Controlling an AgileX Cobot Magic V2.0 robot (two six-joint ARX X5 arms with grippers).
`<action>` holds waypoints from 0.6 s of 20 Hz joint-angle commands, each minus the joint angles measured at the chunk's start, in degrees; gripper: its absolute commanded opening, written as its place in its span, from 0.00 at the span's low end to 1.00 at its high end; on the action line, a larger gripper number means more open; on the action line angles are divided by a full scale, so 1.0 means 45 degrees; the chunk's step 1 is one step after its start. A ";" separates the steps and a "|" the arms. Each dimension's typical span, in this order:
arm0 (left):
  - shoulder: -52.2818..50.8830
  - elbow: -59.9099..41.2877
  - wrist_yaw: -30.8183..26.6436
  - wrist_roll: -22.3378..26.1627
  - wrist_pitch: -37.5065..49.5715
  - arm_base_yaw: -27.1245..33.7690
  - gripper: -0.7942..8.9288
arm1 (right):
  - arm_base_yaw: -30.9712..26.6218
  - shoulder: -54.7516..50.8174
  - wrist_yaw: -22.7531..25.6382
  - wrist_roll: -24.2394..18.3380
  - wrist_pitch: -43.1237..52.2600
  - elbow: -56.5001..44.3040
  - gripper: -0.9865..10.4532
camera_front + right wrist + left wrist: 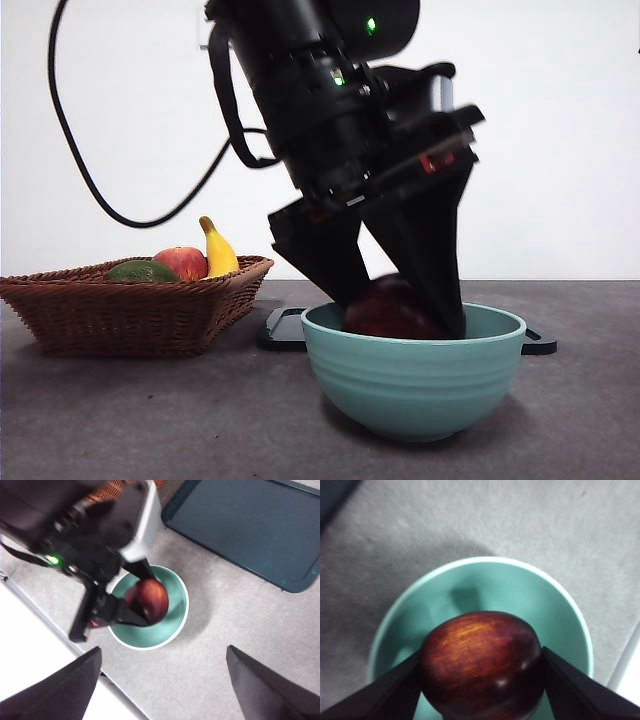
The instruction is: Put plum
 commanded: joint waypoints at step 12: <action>0.0714 0.0277 -0.0029 0.0257 0.0185 -0.0447 0.50 | 0.0053 0.0063 0.0005 -0.0053 0.0097 0.0209 0.44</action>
